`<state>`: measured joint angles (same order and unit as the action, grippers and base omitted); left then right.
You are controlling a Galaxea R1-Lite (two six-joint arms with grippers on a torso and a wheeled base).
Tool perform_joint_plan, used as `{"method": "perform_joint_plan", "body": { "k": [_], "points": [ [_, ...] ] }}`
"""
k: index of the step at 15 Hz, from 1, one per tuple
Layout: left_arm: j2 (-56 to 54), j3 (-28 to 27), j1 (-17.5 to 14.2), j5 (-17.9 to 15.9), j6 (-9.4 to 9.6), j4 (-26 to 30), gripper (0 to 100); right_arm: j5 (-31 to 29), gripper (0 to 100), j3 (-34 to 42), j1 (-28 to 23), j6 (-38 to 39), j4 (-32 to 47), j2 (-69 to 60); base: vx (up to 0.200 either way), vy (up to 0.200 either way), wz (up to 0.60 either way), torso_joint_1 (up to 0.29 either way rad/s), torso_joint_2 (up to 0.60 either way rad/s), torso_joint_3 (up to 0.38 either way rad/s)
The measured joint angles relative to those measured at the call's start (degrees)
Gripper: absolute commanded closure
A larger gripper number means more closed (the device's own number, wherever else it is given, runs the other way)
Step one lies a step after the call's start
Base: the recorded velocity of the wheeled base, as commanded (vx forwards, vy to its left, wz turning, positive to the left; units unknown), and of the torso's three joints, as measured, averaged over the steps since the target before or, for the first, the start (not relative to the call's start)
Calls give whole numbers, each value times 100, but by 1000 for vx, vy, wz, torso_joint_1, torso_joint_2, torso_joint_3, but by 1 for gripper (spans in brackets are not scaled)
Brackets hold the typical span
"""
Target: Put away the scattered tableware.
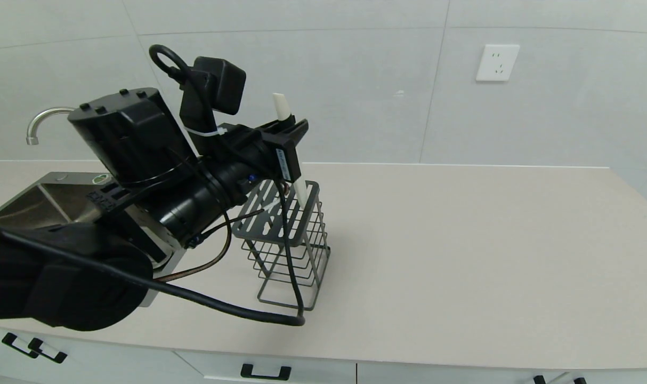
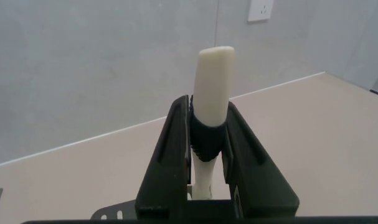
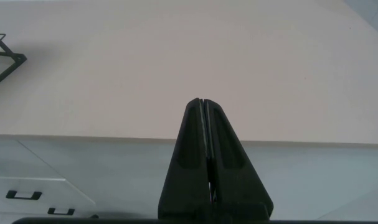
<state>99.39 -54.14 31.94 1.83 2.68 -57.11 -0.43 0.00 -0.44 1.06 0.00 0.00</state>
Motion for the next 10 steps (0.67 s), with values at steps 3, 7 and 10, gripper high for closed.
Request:
{"method": "perform_joint_plan", "body": {
  "k": [3,7,10],
  "points": [
    [78,84,-2,9,-12,2,100,-1,100,0,0,-2,0,0,0,0,0,0,0,0],
    [124,216,-7,16,-50,-9,100,-1,100,0,0,0,0,0,0,0,0,0,0,0],
    [205,251,-17,13,-59,-215,100,-1,100,-2,0,0,0,0,0,0,0,0,0,0]
  ]
}}
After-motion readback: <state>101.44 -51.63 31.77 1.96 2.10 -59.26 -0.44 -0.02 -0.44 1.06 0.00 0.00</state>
